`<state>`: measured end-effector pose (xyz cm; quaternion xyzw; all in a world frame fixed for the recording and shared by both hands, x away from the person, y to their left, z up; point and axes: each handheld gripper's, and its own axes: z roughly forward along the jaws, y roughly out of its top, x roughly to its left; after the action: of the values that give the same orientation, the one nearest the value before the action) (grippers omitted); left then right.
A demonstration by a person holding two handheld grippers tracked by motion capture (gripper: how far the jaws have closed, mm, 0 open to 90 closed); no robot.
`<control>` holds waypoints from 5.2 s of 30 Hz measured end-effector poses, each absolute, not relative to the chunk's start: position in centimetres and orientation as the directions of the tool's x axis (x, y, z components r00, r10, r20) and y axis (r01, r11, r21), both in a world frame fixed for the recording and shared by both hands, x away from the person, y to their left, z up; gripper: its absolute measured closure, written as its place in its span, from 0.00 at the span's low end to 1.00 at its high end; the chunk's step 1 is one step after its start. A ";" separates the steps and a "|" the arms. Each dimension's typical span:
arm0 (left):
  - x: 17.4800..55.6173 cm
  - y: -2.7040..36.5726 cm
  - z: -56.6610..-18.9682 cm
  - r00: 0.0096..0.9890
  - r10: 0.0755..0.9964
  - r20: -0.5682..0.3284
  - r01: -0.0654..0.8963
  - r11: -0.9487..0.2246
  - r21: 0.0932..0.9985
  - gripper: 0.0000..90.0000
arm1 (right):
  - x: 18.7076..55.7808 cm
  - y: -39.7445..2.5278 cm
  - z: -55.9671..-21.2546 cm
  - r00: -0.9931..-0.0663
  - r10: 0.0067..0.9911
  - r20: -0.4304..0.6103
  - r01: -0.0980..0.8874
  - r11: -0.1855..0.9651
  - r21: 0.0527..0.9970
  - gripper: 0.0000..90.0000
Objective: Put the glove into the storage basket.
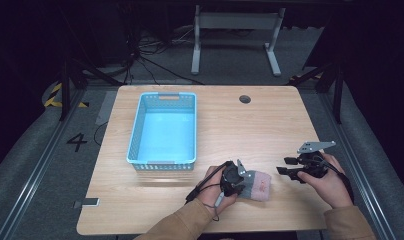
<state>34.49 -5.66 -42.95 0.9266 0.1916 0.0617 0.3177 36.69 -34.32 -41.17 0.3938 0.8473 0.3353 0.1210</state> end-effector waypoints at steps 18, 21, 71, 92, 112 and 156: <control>34.8 -2.3 -39.4 0.911 0.411 -0.033 0.328 -0.673 0.663 0.78 | 37.7 -33.6 -41.2 -0.673 0.737 0.059 0.576 0.473 0.667 0.52; 34.9 -1.4 -38.5 0.906 0.422 -0.036 0.333 -0.656 0.677 0.78 | 38.0 -33.6 -41.5 -0.668 0.741 0.061 0.583 0.470 0.663 0.52; 40.3 12.9 -32.8 0.806 0.592 0.015 0.395 -0.557 0.730 0.78 | 36.8 -35.0 -42.4 -0.629 0.775 0.066 0.611 0.440 0.658 0.51; 44.5 17.0 -35.3 0.765 0.642 0.041 0.431 -0.559 0.708 0.77 | 37.2 -34.1 -42.4 -0.645 0.761 0.066 0.599 0.450 0.662 0.50; 47.1 17.2 -39.7 0.742 0.671 -0.013 0.527 -0.570 0.630 0.77 | 36.4 -34.1 -42.3 -0.643 0.764 0.049 0.593 0.457 0.663 0.49; 49.5 13.6 -41.4 0.699 0.708 0.097 0.500 -0.581 0.642 0.39 | 35.3 -34.8 -42.3 -0.635 0.771 0.050 0.593 0.446 0.670 0.48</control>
<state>49.51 13.56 -41.35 0.8718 0.3464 0.1747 0.2990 35.33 -34.76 -42.30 0.4061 0.8399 0.3349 0.1324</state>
